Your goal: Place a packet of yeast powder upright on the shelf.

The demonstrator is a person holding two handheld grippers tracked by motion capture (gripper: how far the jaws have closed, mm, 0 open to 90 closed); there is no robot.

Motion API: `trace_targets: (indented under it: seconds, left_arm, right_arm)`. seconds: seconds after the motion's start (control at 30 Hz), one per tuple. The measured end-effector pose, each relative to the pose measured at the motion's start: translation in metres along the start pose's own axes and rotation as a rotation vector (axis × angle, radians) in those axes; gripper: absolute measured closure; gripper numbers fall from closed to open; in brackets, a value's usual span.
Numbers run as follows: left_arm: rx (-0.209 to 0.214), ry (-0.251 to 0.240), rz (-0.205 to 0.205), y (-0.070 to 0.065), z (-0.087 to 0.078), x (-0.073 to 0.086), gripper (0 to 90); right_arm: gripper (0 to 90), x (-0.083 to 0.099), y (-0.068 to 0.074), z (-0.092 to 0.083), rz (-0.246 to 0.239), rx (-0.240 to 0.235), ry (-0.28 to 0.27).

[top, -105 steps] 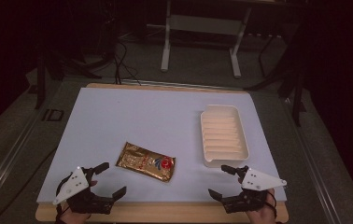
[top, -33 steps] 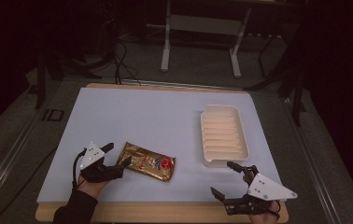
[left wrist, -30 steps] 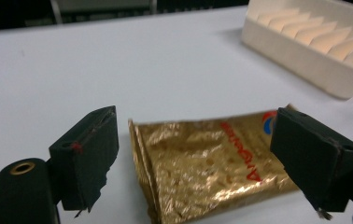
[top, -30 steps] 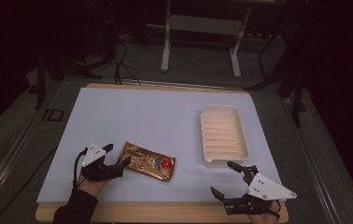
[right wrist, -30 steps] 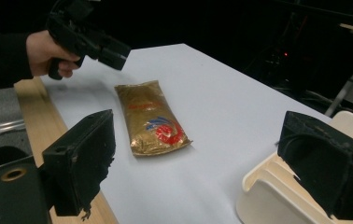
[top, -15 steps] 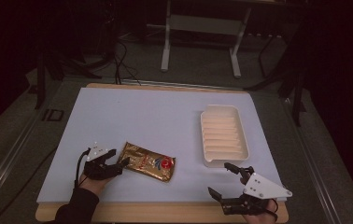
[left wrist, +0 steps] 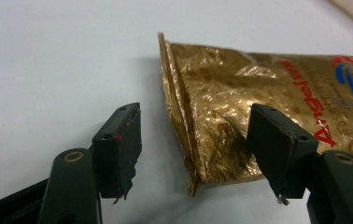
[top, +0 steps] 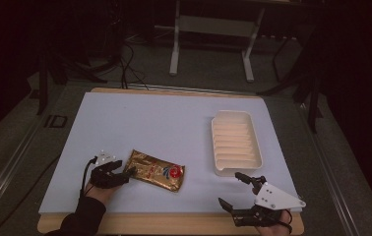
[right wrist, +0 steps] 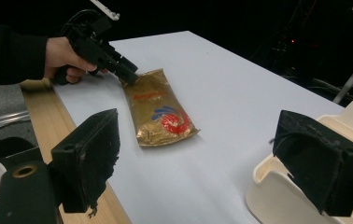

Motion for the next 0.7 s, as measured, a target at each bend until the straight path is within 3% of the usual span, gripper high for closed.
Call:
trace_targets:
  seconds: [0.17,0.3,0.5,0.53,0.67,0.7]
  left_arm:
    - [0.000,0.028,-0.040,-0.002,0.001,0.003,38.0]
    - [-0.002,0.040,-0.049,-0.005,0.000,0.003,41.3]
    - [0.043,0.057,-0.026,-0.011,-0.001,0.004,54.4]
    - [0.054,0.061,-0.024,-0.013,-0.001,0.004,64.1]
    - [0.033,0.069,-0.018,-0.014,-0.001,0.003,67.6]
    - [0.028,0.069,-0.019,-0.014,-0.002,0.003,72.2]
  right_arm:
    - [14.6,0.001,0.001,0.001,0.000,0.000,0.009]
    - [14.6,0.001,0.001,0.001,0.003,-0.001,0.009]
    - [14.7,0.001,0.001,0.002,-0.002,-0.003,0.013]
    - [14.7,0.002,0.002,0.002,-0.001,-0.004,0.016]
    - [15.0,0.002,0.002,0.002,-0.002,-0.007,0.019]
    - [15.0,0.002,0.002,0.002,0.000,-0.008,0.018]
Point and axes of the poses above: each handheld gripper's, and its own axes: z roughly forward along the jaws, x roughly out of its underside, y roughly to its left, the point moved 7 cm from there along z, roughly forward along the jaws, and after that the axes turned 15 degrees about z, right-handed, at the moved point
